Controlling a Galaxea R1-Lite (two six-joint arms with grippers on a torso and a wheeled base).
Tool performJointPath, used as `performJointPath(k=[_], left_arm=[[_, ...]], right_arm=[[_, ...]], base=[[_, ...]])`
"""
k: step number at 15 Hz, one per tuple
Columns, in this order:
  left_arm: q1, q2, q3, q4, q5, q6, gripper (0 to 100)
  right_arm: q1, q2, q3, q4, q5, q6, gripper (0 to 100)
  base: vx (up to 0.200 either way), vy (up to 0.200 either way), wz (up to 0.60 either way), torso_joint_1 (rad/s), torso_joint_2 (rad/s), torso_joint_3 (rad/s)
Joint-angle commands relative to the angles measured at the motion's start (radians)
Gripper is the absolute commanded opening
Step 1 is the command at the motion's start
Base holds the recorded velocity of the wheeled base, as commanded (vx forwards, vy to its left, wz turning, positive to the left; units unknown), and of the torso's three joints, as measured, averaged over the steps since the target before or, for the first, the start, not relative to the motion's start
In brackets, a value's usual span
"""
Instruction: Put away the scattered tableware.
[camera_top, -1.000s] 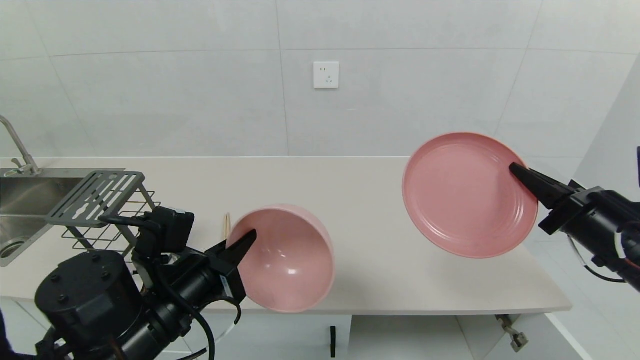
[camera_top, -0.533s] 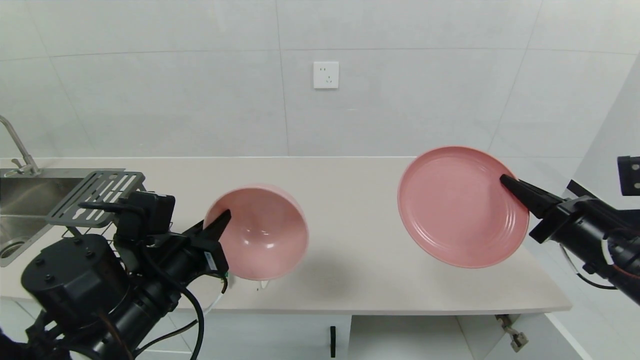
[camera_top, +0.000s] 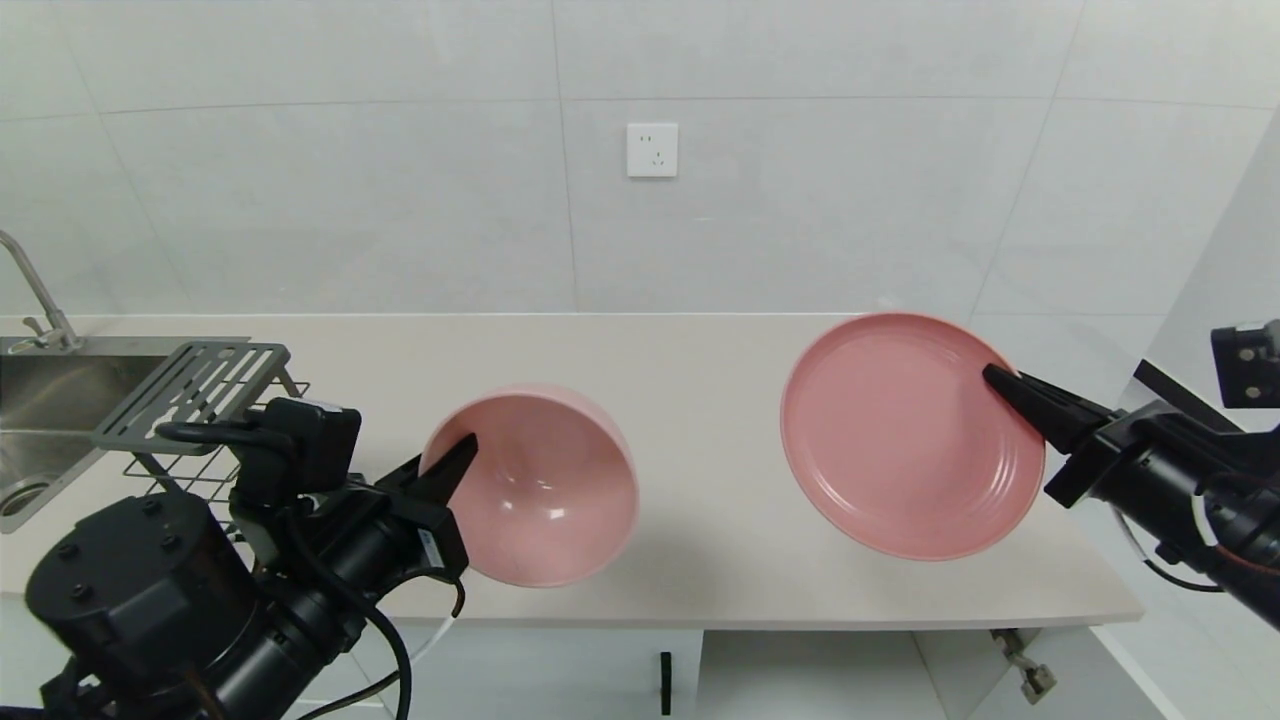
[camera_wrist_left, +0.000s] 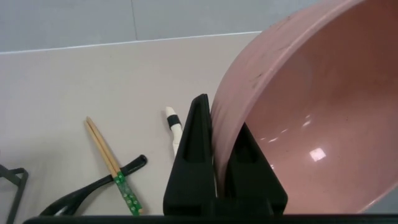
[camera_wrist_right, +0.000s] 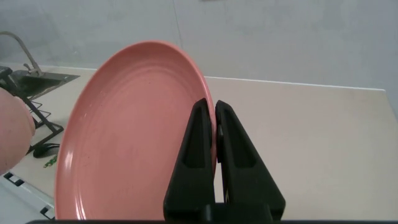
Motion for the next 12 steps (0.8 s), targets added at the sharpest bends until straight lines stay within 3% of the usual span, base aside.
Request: performJointPath(k=[1, 8, 12], left_arm=[[-0.001, -0.025, -0.007, -0.001, -0.001, 0.001, 0], [-0.003, -0.051, -0.014, -0.001, 0.0, 0.009, 0], [-0.003, -0.05, -0.015, -0.001, -0.001, 0.007, 0]], right_arm=[[0.004, 0.002, -0.001, -0.001, 0.0, 0.0, 0], [0.006, -0.001, 0.001, -0.001, 0.002, -0.003, 0], [0.006, -0.003, 0.002, -0.001, 0.002, -0.006, 0]], base=[[0.0, 0.0, 0.0, 0.0, 0.0, 0.0], [-0.2, 0.0, 0.0, 0.002, 0.0, 0.001], [0.0, 0.0, 0.0, 0.0, 0.0, 0.0]])
